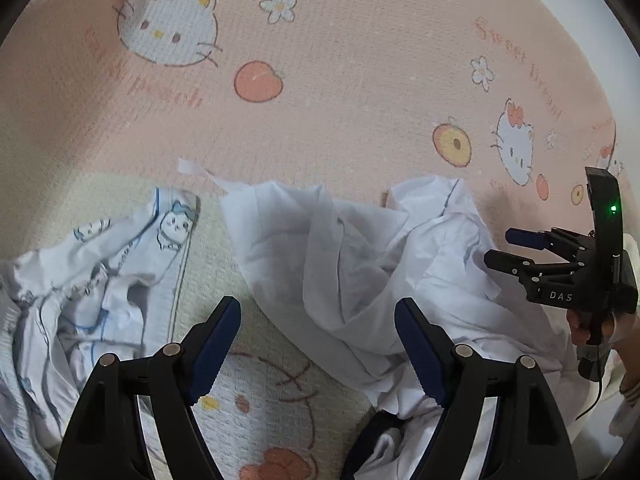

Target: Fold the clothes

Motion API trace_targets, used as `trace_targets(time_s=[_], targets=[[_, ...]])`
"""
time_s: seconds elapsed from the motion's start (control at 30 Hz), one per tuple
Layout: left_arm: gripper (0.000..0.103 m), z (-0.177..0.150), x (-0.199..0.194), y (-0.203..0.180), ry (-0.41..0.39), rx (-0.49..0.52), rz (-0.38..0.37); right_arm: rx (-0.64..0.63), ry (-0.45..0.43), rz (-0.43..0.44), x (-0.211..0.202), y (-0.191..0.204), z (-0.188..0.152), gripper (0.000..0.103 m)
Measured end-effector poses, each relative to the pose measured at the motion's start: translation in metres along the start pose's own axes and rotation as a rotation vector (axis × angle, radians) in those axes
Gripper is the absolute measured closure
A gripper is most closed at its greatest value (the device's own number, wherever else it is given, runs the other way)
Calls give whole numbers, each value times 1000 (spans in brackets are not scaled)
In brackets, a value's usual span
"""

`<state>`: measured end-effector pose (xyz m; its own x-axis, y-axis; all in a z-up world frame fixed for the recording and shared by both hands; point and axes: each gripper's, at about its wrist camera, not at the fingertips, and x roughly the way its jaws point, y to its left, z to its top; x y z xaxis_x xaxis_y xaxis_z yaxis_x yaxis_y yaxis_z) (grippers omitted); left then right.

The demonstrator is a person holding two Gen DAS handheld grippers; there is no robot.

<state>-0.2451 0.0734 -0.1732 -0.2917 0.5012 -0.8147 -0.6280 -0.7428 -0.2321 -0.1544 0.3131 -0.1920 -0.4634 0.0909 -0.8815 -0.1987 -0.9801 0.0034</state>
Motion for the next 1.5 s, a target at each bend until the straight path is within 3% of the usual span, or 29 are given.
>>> trace_targets(time_s=[0.17, 0.57, 0.63, 0.7, 0.77, 0.97, 1.07, 1.17, 1.23, 1.33, 1.37, 1.4, 1.5], targets=[[25, 2, 8, 0, 36, -8, -1, -13, -6, -7, 11, -2, 10, 37], [26, -13, 20, -13, 70, 28, -39, 134, 1, 56, 34, -33, 15, 37], [37, -13, 22, -17, 64, 47, -36, 153, -11, 62, 32, -36, 17, 37], [62, -13, 25, -20, 58, 66, -34, 176, -23, 77, 30, -40, 19, 37], [69, -13, 28, -23, 57, 86, -30, 186, -21, 89, 31, -42, 21, 37], [78, -13, 33, -25, 65, 124, -33, 118, -25, 47, 39, -25, 28, 37], [82, -12, 34, -25, 61, 125, -30, 67, -11, -29, 49, -9, 32, 37], [84, -12, 33, -26, 56, 126, -26, 48, -28, -51, 51, 1, 36, 37], [86, -11, 32, -26, 51, 125, -23, 48, -38, -47, 53, 5, 36, 43], [92, -8, 32, -31, 38, 126, -17, 37, -58, -40, 50, 11, 34, 73], [94, -7, 31, -32, 32, 126, -16, 21, -61, -56, 49, 14, 34, 89], [96, -6, 29, -33, 24, 124, -17, 4, -64, -77, 48, 18, 34, 96], [97, 0, 22, -36, 4, 113, -25, -3, -89, -147, 40, 18, 36, 100]])
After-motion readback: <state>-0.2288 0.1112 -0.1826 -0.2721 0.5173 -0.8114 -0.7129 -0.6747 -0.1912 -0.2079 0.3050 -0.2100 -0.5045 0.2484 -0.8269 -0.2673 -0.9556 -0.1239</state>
